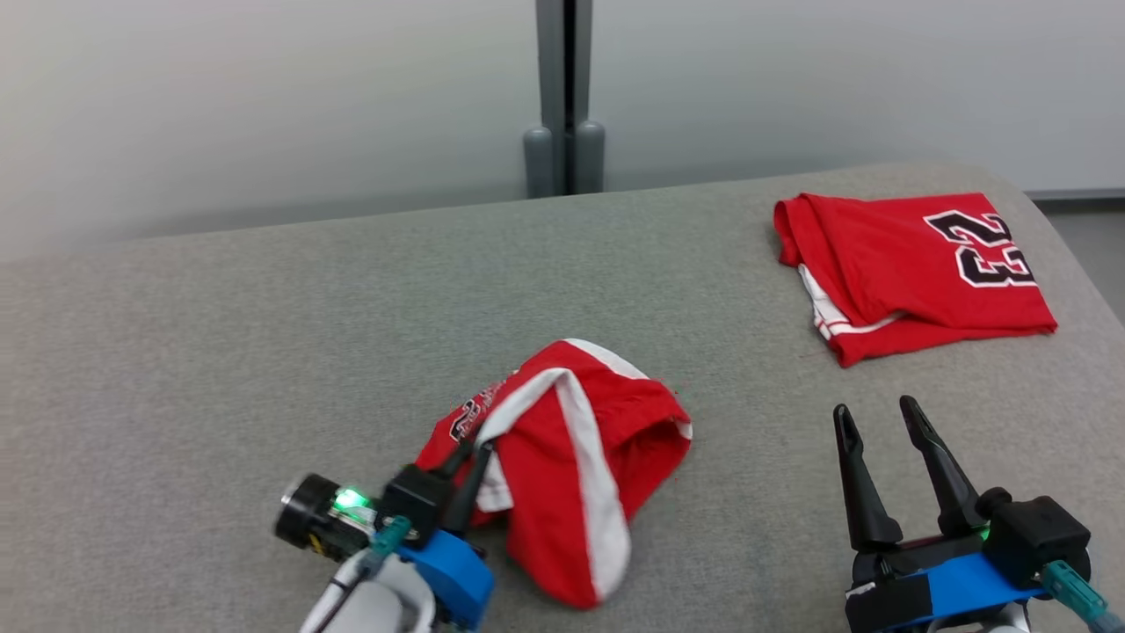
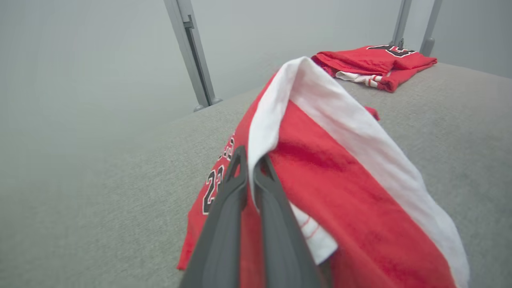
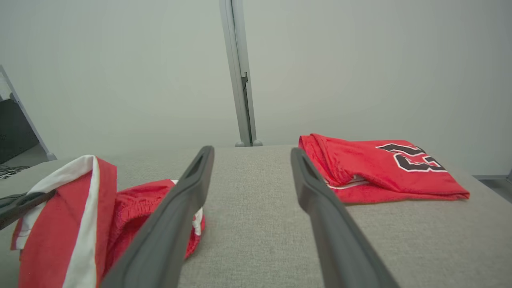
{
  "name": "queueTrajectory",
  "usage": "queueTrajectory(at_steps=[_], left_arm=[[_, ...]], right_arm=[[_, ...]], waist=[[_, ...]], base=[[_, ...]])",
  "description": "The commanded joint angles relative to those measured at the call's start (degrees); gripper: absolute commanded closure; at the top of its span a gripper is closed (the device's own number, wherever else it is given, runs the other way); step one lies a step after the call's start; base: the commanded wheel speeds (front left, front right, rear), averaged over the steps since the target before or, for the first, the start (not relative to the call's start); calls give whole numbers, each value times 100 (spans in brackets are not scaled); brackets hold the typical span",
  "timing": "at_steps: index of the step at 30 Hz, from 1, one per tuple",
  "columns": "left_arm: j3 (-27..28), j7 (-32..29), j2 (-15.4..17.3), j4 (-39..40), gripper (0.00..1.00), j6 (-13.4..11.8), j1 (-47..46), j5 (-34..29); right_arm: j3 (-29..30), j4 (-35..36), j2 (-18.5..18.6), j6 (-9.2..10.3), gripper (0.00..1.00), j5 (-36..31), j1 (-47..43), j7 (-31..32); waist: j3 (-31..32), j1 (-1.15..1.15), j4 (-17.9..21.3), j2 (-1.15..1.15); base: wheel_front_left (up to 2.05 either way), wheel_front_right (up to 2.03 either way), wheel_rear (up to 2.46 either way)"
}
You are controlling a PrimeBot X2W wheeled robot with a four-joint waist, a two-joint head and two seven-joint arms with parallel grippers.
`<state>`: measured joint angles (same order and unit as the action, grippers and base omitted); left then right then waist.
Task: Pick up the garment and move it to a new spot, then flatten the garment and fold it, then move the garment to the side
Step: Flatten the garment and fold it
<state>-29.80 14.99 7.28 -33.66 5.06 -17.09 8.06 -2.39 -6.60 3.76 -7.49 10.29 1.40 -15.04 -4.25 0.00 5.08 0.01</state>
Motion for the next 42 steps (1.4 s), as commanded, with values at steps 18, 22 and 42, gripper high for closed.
queueTrajectory(at_steps=[18,22,42], left_arm=[[140,26,614,657,42,-86,1448,-23],[370,26,504,1314,0,-90,1643,133],[3126,26,-54,2839,0,-204,2055,17]], right_arm=[[-47,-169,50,-1,0,109,-259,-18],[-11,-195,62,-1,0,94,-312,-18],[174,-452,77,-1,0,105,-387,-18]], waist=[[234,0,-599,-1],[301,0,-696,-1],[338,0,-660,-1]], base=[[0,0,0],[0,0,0],[0,0,0]])
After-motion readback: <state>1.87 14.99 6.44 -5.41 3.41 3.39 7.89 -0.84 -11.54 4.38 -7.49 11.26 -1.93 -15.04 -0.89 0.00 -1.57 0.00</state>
